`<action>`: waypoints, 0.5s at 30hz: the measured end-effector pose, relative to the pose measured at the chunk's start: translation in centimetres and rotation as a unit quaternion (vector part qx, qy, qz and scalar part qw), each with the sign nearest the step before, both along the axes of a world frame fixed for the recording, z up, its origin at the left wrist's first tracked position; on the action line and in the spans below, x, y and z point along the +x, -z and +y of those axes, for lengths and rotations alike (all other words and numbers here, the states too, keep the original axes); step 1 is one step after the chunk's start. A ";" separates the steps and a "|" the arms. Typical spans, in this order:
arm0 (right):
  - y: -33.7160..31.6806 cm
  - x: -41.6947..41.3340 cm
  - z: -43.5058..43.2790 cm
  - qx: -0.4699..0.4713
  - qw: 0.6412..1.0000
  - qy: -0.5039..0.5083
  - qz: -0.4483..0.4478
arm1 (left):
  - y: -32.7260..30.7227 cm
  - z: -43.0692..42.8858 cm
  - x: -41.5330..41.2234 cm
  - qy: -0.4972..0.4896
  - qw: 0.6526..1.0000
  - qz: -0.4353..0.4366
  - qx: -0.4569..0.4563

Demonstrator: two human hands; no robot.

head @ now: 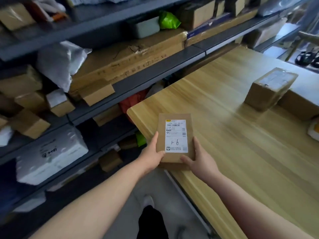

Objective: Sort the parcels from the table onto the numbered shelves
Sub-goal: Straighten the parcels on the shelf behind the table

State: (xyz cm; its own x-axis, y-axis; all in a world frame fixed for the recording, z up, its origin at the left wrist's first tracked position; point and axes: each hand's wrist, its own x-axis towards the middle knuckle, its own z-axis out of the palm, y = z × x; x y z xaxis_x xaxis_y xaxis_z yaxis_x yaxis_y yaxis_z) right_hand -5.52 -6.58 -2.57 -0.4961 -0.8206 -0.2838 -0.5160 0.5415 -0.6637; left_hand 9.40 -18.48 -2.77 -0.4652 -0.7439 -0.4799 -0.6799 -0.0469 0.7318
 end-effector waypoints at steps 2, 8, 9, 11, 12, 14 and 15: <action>-0.6 1.2 -0.6 -0.019 0.999 -0.046 0.018 | -0.9 0.8 2.3 -0.049 0.999 0.006 -0.014; -2.9 7.0 -3.1 -0.062 0.979 -0.188 0.039 | -3.7 3.3 10.5 -0.187 0.981 0.021 -0.039; -3.2 8.4 -3.5 -0.068 0.974 -0.212 0.041 | -4.2 3.8 12.2 -0.209 0.977 0.017 -0.044; -3.9 11.5 -4.2 -0.081 0.963 -0.254 0.040 | -4.9 4.9 15.5 -0.253 0.966 0.012 -0.049; -4.2 13.2 -4.4 -0.087 0.958 -0.272 0.035 | -5.2 5.5 17.2 -0.274 0.960 0.010 -0.052; -4.9 16.6 -4.7 -0.104 0.945 -0.308 0.025 | -6.0 6.8 20.7 -0.310 0.949 0.009 -0.058; -5.1 18.4 -4.9 -0.110 0.937 -0.329 0.025 | -6.3 7.5 22.4 -0.328 0.943 0.013 -0.061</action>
State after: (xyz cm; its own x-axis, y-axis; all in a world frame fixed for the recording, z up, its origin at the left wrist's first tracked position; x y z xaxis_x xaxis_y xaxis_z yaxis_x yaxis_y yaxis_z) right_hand 12.85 -11.47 2.56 0.1309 -0.9895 -0.0619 -0.7237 -0.0527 -0.6881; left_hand 31.83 -10.95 3.56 0.1046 -0.9246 -0.3664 -0.5163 -0.3654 0.7746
